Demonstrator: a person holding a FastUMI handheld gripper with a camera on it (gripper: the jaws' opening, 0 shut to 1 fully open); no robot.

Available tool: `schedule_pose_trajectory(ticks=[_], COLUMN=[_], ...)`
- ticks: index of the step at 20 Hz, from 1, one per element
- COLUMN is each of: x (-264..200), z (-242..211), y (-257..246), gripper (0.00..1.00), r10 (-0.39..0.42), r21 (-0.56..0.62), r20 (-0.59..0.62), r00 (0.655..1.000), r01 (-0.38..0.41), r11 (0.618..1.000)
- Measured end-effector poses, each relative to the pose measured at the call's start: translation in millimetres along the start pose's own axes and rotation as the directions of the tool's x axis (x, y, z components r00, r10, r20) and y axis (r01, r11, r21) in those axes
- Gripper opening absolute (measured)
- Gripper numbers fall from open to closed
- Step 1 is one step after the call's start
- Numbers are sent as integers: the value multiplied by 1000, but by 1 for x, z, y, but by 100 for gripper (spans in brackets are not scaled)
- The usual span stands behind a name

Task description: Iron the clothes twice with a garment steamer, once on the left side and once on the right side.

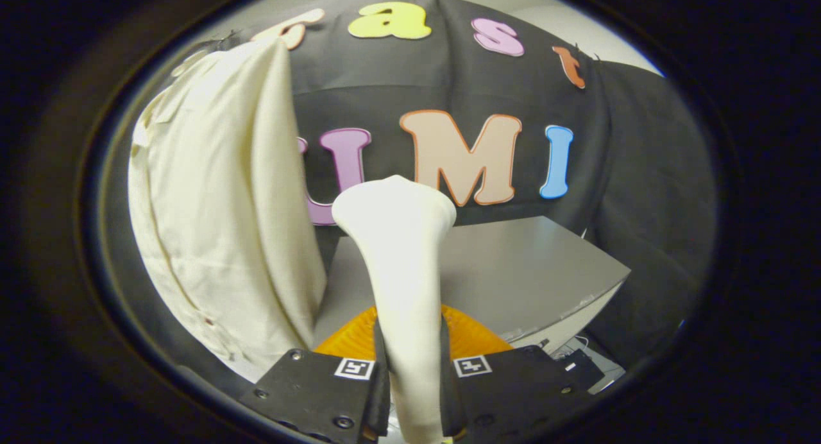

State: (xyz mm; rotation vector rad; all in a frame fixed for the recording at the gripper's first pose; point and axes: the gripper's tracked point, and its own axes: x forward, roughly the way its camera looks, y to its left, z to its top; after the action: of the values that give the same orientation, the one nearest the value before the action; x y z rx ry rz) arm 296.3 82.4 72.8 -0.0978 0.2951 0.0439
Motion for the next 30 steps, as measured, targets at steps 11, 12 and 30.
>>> schedule_pose_trajectory(ticks=[11, 12, 30], x=[-171, -179, -149], z=[19, 20, 31], y=[130, 139, 331], gripper=[30, 30, 30], r10=[126, 133, 317], r21=[3, 0, -59], r20=[193, 204, 222], r00=[973, 970, 922], r01=[-129, -136, -312], r11=[992, 991, 948])
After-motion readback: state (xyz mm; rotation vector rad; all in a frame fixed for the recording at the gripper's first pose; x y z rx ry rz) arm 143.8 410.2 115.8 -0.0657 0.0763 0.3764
